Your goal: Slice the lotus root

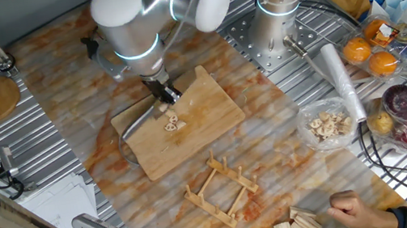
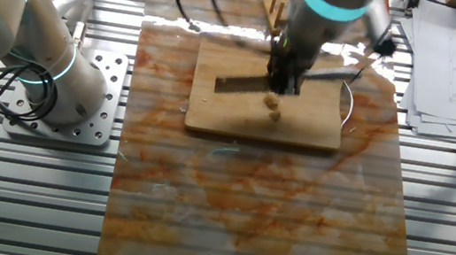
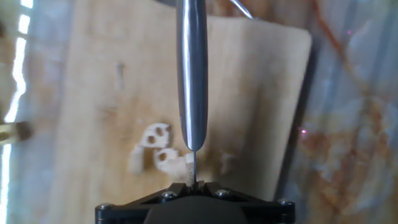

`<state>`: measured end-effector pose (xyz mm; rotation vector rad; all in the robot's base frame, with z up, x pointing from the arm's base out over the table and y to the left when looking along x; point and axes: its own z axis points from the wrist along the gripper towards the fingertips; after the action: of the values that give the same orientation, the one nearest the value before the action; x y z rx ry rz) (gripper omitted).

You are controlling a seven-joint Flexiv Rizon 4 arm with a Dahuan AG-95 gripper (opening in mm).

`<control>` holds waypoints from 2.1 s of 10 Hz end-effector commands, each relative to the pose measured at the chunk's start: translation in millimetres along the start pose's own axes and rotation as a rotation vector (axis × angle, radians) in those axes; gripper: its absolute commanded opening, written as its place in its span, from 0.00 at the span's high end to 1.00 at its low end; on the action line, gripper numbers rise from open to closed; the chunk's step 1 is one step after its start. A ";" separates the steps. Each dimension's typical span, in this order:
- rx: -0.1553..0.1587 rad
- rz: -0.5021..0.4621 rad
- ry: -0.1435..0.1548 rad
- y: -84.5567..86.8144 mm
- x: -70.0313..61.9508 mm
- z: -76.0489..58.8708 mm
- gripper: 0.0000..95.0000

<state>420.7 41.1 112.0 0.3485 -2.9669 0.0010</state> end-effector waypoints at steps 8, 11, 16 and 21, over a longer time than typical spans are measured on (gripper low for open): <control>0.098 -0.004 -0.024 -27.9 -5.8 22.7 1.00; 0.067 0.053 -0.036 -45.8 -10.8 29.0 1.00; 0.018 0.103 -0.045 -52.4 -15.7 41.7 1.00; -0.001 0.111 -0.055 -51.0 -17.3 42.9 1.00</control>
<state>441.6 -5.6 66.5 0.1864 -3.0376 0.0037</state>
